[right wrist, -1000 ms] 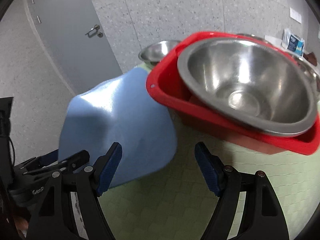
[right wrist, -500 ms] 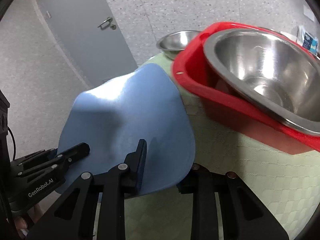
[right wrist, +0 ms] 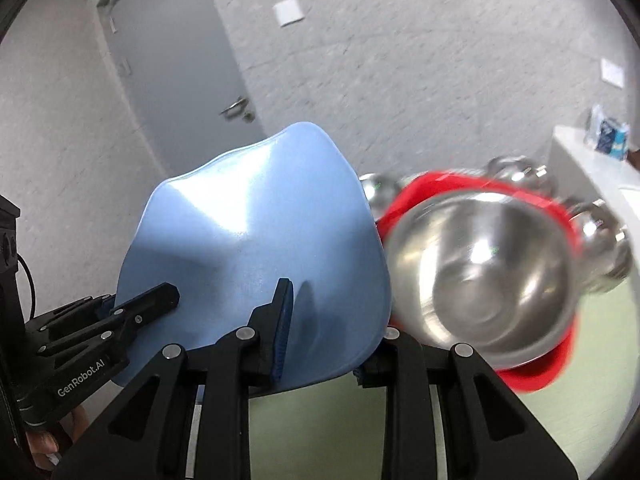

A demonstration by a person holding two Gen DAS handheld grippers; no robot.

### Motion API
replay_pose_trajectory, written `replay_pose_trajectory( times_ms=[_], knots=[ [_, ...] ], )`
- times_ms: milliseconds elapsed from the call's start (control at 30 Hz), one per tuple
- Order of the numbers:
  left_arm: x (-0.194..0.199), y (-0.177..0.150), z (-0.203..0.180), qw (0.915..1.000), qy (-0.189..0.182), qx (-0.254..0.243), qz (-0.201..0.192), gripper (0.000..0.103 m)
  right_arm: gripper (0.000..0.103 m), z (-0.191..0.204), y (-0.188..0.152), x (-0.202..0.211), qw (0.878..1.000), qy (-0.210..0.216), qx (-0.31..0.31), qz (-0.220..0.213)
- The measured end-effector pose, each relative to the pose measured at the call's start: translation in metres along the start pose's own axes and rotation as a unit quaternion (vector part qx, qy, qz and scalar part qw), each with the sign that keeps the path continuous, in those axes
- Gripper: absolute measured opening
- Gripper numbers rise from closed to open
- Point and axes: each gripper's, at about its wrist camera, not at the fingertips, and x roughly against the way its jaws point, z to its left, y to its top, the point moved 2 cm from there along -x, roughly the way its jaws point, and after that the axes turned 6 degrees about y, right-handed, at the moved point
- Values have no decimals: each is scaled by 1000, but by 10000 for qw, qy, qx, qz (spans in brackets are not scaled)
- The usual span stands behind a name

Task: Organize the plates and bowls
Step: 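Lower the light blue plate onto the steel bowl in the red basin, open right gripper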

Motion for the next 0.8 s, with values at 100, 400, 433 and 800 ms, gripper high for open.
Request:
replay_pose_trajectory(
  times_ms=[100, 400, 433, 800],
  knots=[
    [-10, 8, -33, 9997, -170, -199, 15, 15, 25, -31, 6, 11, 9996, -229, -134, -77],
    [-81, 30, -89, 9965, -484, -441, 511, 16, 25, -115, 9, 13, 9963, -589, -589, 210],
    [-90, 33, -91, 9962, -465, -462, 580, 16, 25, -121, 9, 13, 9960, -584, -628, 265],
    [-155, 78, -115, 9923, -383, -385, 1111, 16, 28, -160, 1, -12, 9913, -321, -995, 804]
  ],
)
